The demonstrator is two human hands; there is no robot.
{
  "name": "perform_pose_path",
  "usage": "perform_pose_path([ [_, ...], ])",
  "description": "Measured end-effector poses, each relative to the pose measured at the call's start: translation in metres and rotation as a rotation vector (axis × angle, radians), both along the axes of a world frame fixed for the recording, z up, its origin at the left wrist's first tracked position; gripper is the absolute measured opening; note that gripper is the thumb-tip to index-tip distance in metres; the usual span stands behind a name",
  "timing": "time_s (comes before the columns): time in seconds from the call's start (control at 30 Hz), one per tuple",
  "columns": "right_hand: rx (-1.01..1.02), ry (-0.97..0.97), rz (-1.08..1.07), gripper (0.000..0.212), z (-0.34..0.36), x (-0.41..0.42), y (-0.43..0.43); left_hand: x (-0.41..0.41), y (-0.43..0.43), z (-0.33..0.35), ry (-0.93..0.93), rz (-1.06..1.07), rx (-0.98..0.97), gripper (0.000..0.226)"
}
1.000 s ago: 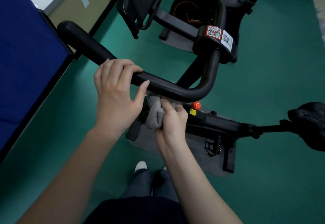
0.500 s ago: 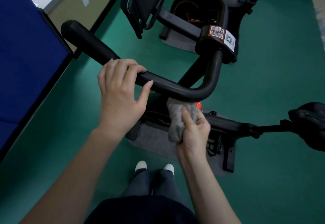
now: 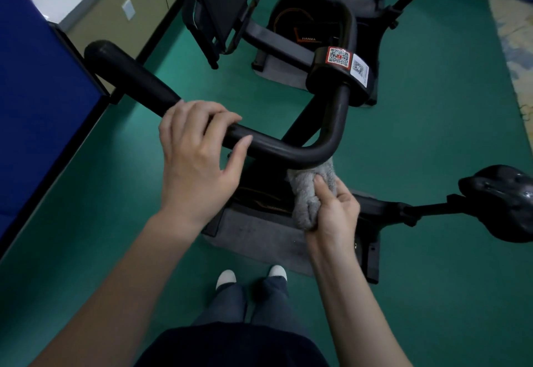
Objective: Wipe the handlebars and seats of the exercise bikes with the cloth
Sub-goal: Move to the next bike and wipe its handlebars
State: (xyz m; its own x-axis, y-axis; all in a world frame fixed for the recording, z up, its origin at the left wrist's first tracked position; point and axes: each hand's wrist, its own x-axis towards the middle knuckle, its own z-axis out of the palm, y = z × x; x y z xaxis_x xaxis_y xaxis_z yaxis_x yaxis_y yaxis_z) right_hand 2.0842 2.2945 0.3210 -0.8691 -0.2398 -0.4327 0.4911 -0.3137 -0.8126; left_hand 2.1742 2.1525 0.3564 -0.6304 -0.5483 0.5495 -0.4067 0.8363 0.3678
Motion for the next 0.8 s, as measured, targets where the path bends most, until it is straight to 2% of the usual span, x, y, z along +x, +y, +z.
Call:
perform_pose_path([
  [0.17,-0.093,-0.081,0.109,0.021,0.0,-0.005,-0.004,-0.027,0.031,0.002,-0.03,-0.148,0.034,0.03],
  [0.27,-0.091,-0.112,0.053,0.022,0.004,-0.028,0.007,-0.035,0.043,-0.005,-0.028,-0.13,0.061,0.028],
  [0.33,-0.023,-0.023,-0.012,0.017,0.007,-0.048,0.017,-0.037,0.049,-0.009,-0.016,-0.091,0.093,0.027],
  [0.43,0.206,0.407,-0.04,0.014,0.013,-0.068,0.026,-0.04,0.055,-0.012,-0.003,-0.043,0.123,0.027],
  [0.6,0.37,1.232,0.24,0.026,0.008,-0.067,0.022,-0.046,0.06,-0.01,0.016,0.025,0.172,0.028],
  [0.67,0.414,1.371,0.295,0.031,0.001,-0.075,0.022,-0.048,0.062,-0.008,0.019,0.043,0.191,0.028],
  [0.8,0.447,1.468,0.322,0.036,-0.002,-0.109,0.019,-0.05,0.065,-0.005,0.023,0.066,0.219,0.031],
])
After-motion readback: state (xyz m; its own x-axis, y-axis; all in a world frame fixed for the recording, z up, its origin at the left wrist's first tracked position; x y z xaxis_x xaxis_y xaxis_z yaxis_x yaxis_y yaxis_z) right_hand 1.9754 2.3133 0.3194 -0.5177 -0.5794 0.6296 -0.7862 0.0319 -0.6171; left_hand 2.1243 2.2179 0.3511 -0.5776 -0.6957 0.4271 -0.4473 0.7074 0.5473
